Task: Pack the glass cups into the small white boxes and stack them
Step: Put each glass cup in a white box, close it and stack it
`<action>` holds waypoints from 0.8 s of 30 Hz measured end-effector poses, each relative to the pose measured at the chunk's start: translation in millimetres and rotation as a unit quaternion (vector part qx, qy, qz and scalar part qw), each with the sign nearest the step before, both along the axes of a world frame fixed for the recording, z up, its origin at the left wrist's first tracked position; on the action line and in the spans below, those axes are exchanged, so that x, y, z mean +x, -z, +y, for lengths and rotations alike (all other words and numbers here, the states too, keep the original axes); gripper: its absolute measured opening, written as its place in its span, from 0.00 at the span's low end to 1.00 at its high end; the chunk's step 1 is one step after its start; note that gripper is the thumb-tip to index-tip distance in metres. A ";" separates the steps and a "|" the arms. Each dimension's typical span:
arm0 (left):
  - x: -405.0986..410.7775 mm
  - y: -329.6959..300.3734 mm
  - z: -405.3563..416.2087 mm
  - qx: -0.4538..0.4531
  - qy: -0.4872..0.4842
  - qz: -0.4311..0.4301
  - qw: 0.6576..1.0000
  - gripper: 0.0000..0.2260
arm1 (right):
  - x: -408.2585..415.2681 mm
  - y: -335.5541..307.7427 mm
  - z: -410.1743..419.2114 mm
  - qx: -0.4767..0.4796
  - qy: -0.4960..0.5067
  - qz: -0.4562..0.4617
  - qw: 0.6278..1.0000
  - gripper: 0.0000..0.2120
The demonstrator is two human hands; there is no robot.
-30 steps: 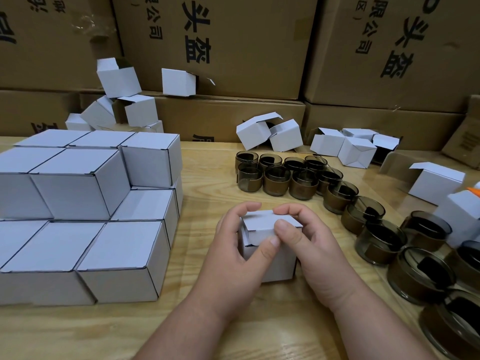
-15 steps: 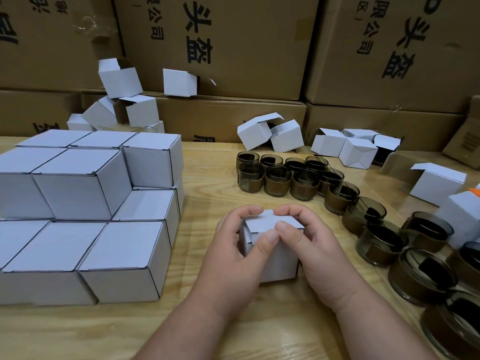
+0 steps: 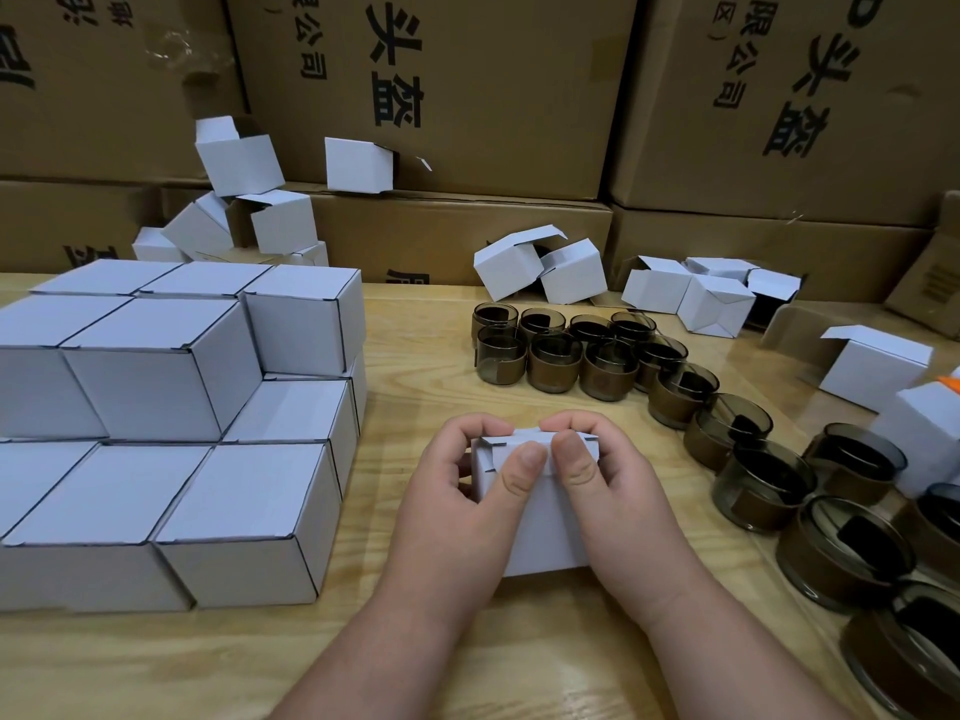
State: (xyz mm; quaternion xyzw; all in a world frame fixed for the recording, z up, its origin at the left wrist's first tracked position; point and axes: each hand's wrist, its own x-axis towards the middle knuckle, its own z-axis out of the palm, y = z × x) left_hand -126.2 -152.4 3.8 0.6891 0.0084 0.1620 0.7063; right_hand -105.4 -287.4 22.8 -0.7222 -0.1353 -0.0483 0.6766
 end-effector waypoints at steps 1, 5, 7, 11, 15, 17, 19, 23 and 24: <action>-0.3 -0.4 0.2 -0.001 -0.005 0.000 1.000 0.22 | -0.4 0.6 1.3 0.001 0.006 -0.004 1.000 0.18; -0.8 -1.3 0.7 0.000 -0.015 -0.001 1.000 0.23 | -0.8 0.1 4.7 0.002 0.022 -0.019 1.000 0.17; -0.8 -1.2 0.2 0.002 -0.017 0.000 1.000 0.24 | -1.3 -0.8 5.2 0.003 0.024 -0.020 1.000 0.16; -1.6 -1.0 -0.8 0.009 -0.008 -0.002 1.000 0.23 | -0.8 -1.2 3.7 0.010 0.012 -0.010 1.000 0.14; -3.6 -0.4 0.0 0.014 0.023 -0.010 1.000 0.21 | 0.3 1.8 1.0 0.024 -0.011 0.007 1.000 0.14; -3.7 -0.1 -0.2 0.012 0.046 -0.007 0.999 0.19 | 0.8 4.0 0.1 0.027 -0.025 0.013 0.999 0.15; -3.7 -0.3 -0.4 0.006 0.064 -0.004 0.998 0.18 | 0.6 5.5 0.1 0.024 -0.042 0.022 0.999 0.17; -3.6 -0.3 0.5 0.010 0.078 0.000 0.997 0.16 | -0.5 7.0 -1.6 0.000 -0.071 0.037 0.997 0.19; -3.1 0.5 1.0 0.013 0.080 0.002 0.997 0.17 | -0.3 7.2 -2.4 -0.009 -0.074 0.043 0.996 0.19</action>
